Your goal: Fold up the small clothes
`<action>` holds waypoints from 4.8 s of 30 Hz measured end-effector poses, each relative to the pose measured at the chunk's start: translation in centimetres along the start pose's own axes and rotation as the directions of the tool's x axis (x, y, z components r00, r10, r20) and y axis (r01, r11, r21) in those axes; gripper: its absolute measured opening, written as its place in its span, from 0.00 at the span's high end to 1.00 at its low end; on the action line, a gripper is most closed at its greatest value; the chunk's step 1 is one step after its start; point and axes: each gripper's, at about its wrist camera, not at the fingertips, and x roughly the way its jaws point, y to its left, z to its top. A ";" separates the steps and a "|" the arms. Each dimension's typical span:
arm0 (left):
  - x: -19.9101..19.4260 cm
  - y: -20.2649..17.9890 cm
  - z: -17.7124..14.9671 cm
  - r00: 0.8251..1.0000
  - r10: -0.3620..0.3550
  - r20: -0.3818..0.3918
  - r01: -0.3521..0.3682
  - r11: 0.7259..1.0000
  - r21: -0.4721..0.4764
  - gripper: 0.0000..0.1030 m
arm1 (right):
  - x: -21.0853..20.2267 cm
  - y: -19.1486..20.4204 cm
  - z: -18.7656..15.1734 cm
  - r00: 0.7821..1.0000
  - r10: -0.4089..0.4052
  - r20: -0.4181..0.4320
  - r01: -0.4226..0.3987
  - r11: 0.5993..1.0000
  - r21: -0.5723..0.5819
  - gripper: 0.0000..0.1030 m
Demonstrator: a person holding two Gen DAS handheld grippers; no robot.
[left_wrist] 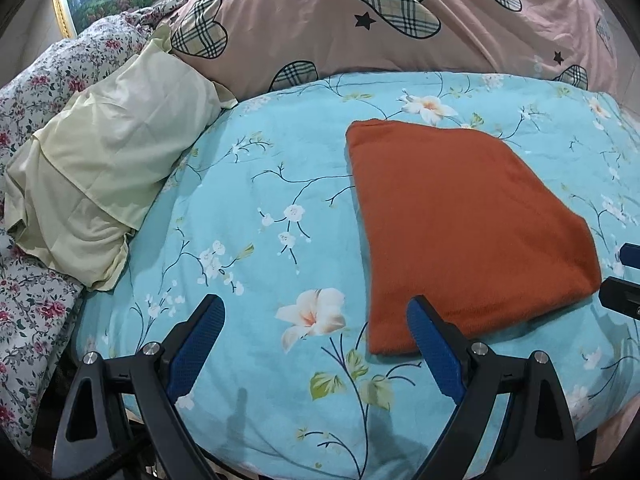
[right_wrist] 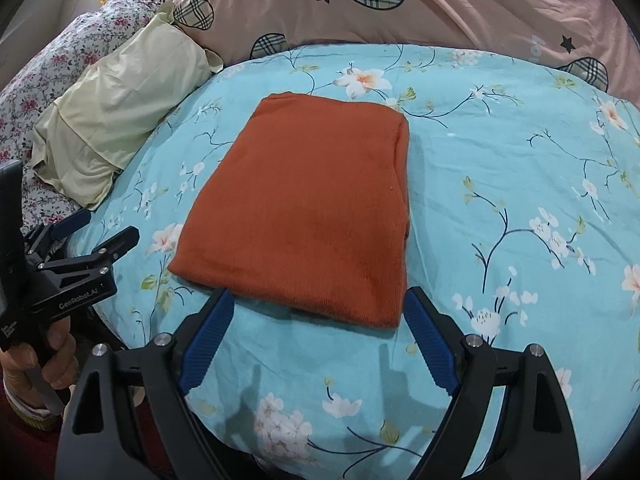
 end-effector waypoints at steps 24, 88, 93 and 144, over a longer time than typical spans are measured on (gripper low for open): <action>1.7 0.9 2.3 0.999 -0.046 -0.018 0.045 0.998 -0.042 0.10 | 1.1 -0.7 3.8 1.000 -0.003 -0.023 0.003 1.000 -0.020 0.16; 9.2 -0.5 1.9 0.954 -0.258 -0.151 0.253 0.966 -0.055 0.16 | 6.4 -5.1 5.3 0.999 0.005 0.041 -0.014 0.979 0.202 0.71; 7.8 -0.5 -0.5 0.948 -0.268 -0.169 0.266 0.963 -0.038 0.16 | 4.2 -3.6 2.7 0.999 0.037 0.039 -0.043 0.984 0.171 0.66; 0.2 -0.2 -2.4 0.983 -0.176 -0.054 0.179 0.983 0.044 0.12 | 1.1 0.7 -2.5 0.999 0.032 -0.039 -0.032 0.999 -0.018 0.01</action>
